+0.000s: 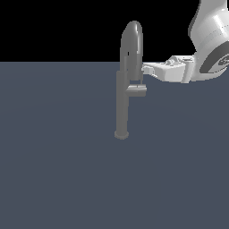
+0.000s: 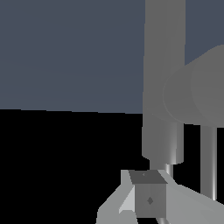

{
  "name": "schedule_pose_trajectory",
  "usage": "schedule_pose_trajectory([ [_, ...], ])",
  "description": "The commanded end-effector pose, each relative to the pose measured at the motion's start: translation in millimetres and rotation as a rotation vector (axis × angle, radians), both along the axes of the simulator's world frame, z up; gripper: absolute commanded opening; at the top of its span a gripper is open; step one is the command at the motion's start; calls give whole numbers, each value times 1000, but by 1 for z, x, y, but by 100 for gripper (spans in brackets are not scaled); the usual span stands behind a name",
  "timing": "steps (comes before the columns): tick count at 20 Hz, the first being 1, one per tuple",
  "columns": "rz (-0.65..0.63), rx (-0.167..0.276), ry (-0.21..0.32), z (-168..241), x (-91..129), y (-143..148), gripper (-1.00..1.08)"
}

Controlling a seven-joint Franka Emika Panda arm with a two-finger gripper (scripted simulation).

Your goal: Turn on the faucet by rotating a designated handle.

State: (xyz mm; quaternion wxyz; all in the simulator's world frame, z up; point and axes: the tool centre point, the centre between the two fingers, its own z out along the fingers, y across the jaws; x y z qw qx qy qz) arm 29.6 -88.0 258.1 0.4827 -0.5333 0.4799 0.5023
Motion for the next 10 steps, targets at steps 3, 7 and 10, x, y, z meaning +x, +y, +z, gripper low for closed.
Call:
schedule_pose_trajectory([
  [3, -28, 25, 26, -9, 1, 0, -100],
  [7, -31, 28, 28, -10, 1, 0, -100],
  [10, -30, 27, 28, -9, -2, 0, -100],
])
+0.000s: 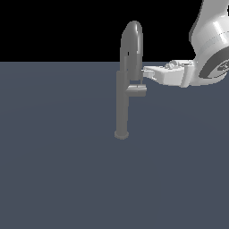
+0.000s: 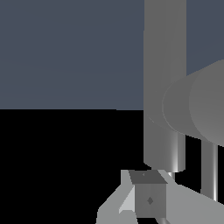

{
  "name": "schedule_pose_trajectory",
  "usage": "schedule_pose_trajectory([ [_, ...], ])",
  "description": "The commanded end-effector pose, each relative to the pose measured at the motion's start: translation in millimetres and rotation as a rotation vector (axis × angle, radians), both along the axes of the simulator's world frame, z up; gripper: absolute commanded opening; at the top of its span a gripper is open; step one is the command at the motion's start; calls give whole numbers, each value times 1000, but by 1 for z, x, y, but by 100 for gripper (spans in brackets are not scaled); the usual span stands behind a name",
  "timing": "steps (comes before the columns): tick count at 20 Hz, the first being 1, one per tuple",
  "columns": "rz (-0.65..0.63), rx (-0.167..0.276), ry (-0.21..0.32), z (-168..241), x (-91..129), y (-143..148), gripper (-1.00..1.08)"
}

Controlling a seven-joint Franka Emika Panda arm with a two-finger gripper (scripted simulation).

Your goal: Turn on the faucet by rotating a designated handle.

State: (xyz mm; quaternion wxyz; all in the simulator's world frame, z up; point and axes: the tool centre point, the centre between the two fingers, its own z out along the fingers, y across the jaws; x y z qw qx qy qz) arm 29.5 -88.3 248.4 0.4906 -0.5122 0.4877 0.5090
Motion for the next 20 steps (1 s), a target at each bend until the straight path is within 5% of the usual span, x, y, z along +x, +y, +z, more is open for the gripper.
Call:
schedule_pose_trajectory([
  [1, 0, 0, 0, 2, -4, 0, -100],
  [20, -2, 0, -1, 10, -51, -2, -100],
])
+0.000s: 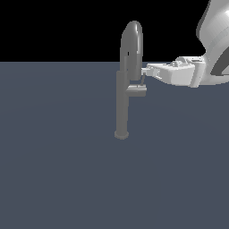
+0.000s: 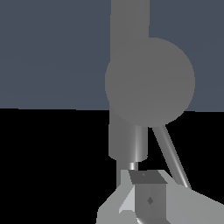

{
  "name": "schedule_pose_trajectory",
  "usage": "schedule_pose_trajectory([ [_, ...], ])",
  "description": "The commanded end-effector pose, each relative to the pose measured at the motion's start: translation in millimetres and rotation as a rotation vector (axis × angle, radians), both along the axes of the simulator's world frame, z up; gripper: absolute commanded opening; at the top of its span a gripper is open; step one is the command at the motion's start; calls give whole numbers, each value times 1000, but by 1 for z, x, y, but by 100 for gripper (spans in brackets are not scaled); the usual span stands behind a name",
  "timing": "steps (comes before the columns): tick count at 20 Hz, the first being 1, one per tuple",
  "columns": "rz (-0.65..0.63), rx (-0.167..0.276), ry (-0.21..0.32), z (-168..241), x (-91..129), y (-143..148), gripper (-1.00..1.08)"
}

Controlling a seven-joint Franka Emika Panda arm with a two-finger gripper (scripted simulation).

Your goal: Turn on the faucet by rotating a designated handle.

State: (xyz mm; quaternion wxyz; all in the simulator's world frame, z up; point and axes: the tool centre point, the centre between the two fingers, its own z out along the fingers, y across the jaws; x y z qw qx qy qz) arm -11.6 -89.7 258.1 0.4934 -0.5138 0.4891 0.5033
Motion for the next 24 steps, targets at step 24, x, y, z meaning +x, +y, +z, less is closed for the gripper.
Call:
schedule_pose_trajectory([
  [24, 10, 0, -25, -25, -48, -2, -100],
])
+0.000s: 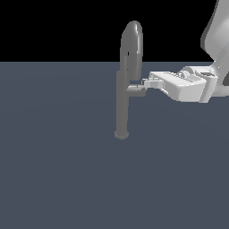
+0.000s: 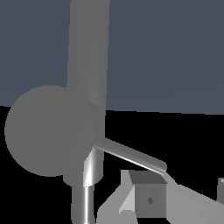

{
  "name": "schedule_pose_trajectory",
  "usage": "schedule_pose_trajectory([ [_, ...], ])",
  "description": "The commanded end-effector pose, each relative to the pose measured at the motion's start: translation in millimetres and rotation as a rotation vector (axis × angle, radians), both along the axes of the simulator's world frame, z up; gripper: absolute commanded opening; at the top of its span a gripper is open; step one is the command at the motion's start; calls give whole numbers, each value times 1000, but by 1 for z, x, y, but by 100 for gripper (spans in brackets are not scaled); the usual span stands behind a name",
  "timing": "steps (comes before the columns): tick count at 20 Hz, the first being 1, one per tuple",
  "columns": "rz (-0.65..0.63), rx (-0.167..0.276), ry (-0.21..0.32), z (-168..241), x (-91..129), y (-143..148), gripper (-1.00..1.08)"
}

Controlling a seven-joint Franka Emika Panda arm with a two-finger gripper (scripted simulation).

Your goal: Turn on the faucet by rotating a designated handle.

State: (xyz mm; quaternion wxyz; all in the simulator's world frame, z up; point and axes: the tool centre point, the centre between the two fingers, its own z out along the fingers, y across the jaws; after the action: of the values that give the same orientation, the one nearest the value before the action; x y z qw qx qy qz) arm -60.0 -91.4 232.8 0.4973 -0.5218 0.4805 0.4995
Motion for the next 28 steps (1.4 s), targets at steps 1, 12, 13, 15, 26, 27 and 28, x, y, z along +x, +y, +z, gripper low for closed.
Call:
schedule_pose_trajectory([
  [1, 0, 0, 3, -6, -1, 0, -100],
  [12, 4, 4, -1, -39, -1, 0, -100],
  [13, 3, 4, 3, -44, 0, 0, -100],
  [15, 2, 4, 12, -55, 1, 0, -100],
  [26, 8, 8, 0, -64, 18, 1, -100],
  [27, 7, 8, 4, -68, 20, 1, -100],
  [28, 6, 7, 8, -72, 22, 1, -100],
])
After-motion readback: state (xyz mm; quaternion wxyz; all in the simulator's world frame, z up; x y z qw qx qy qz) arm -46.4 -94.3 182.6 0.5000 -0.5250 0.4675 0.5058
